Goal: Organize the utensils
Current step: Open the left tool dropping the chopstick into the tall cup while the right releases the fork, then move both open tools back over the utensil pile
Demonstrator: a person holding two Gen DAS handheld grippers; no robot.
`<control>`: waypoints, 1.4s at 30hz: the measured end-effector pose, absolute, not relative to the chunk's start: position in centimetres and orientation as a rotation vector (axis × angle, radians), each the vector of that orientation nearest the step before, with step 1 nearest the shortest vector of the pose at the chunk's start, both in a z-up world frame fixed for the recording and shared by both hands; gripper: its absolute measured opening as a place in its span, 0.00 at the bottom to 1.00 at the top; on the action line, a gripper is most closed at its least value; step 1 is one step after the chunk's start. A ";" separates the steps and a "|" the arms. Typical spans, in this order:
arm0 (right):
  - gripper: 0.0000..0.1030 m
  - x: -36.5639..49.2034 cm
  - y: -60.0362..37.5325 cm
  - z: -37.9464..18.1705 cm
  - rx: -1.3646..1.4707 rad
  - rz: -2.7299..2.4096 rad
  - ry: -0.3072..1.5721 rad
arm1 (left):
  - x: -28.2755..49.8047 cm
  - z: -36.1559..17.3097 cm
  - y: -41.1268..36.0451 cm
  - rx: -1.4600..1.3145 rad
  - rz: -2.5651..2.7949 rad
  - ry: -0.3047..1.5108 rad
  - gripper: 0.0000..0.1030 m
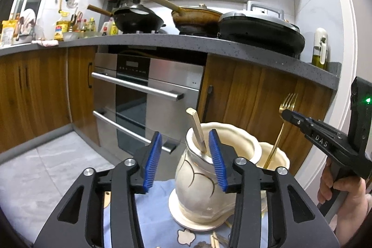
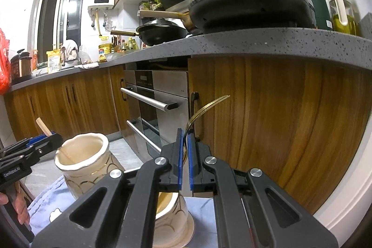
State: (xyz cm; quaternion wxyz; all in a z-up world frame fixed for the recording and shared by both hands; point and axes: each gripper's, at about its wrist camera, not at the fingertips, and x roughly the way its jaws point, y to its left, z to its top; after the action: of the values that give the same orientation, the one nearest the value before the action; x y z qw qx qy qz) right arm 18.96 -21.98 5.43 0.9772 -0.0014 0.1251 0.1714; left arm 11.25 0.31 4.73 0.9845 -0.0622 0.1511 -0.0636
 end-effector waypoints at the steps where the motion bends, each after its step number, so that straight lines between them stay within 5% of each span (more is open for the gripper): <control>1: 0.08 19.1 -22.1 5.4 0.000 0.344 0.253 | 11.2 4.8 0.3 -0.124 -0.127 0.302 0.43; 6: 0.15 19.0 -22.3 5.4 0.013 0.346 0.250 | 11.2 4.8 0.3 -0.122 -0.127 0.303 0.43; 10: 0.41 19.0 -22.6 5.5 0.032 0.353 0.252 | 10.9 5.0 0.4 -0.121 -0.126 0.298 0.47; 14: 0.53 18.4 -22.8 5.8 0.040 0.357 0.240 | 10.4 5.2 1.0 -0.124 -0.114 0.287 0.57; 19: 0.91 17.4 -23.2 5.8 0.061 0.367 0.255 | 9.3 4.9 1.7 -0.121 -0.078 0.296 0.84; 21: 0.95 16.7 -23.3 5.7 0.063 0.367 0.260 | 8.7 4.7 2.0 -0.118 -0.055 0.305 0.90; 42: 0.95 8.9 -22.9 0.2 -0.002 0.313 0.459 | 3.7 -1.2 2.6 0.044 0.024 0.541 0.95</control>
State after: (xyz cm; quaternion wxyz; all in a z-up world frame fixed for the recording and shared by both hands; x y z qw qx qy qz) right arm 8.91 -22.92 0.23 0.9616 -0.0011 0.2268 0.1546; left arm 3.68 2.58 -1.24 0.9633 0.0220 0.2674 0.0119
